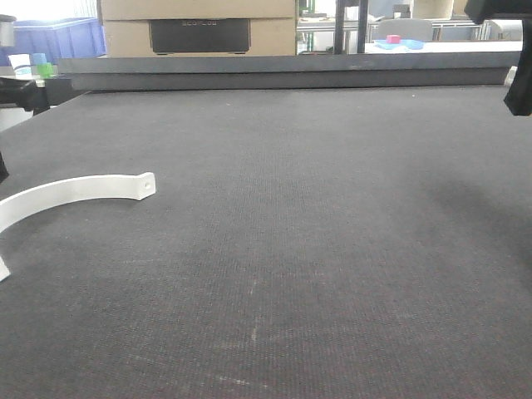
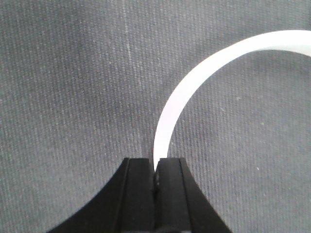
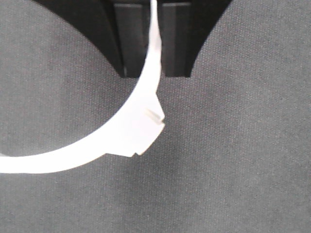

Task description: Grab PVC pipe and place in blue bin

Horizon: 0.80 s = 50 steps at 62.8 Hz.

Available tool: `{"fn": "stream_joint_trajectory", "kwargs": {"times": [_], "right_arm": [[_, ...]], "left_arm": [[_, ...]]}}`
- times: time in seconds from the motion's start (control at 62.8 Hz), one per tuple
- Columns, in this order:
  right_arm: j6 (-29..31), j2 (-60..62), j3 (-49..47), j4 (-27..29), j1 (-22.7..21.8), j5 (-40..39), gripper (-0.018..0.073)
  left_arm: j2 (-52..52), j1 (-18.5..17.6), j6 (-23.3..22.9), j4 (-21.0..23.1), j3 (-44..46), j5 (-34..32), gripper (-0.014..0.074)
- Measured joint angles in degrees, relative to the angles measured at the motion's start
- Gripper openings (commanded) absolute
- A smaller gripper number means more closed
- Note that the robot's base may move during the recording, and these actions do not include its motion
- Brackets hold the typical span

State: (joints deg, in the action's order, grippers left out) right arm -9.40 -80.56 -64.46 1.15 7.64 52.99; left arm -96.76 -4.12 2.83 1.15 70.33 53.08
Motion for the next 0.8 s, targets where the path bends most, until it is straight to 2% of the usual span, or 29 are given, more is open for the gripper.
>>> {"fn": "stream_joint_trajectory", "kwargs": {"times": [0.08,0.143,0.255,0.35,0.796], "right_arm": [[0.00,0.00,0.00,0.00,0.00,0.00,-0.0162],[0.00,0.00,0.00,0.00,0.00,0.00,-0.0162],[0.00,0.00,0.00,0.00,0.00,0.00,-0.0162],[0.00,0.00,0.00,0.00,0.00,-0.41,-0.0162],[0.06,0.00,0.00,0.00,0.00,-1.60,-0.0162]], "left_arm": [[-0.51,0.00,0.00,0.00,0.00,-0.25,-0.0106],[-0.74,0.00,0.00,0.00,0.00,-0.39,-0.0068],[-0.99,0.00,0.00,0.00,0.00,-0.66,0.0115],[-1.10,0.00,0.00,0.00,0.00,-0.79,0.0214],[-1.11,0.00,0.00,0.00,0.00,-0.88,0.0223]]}}
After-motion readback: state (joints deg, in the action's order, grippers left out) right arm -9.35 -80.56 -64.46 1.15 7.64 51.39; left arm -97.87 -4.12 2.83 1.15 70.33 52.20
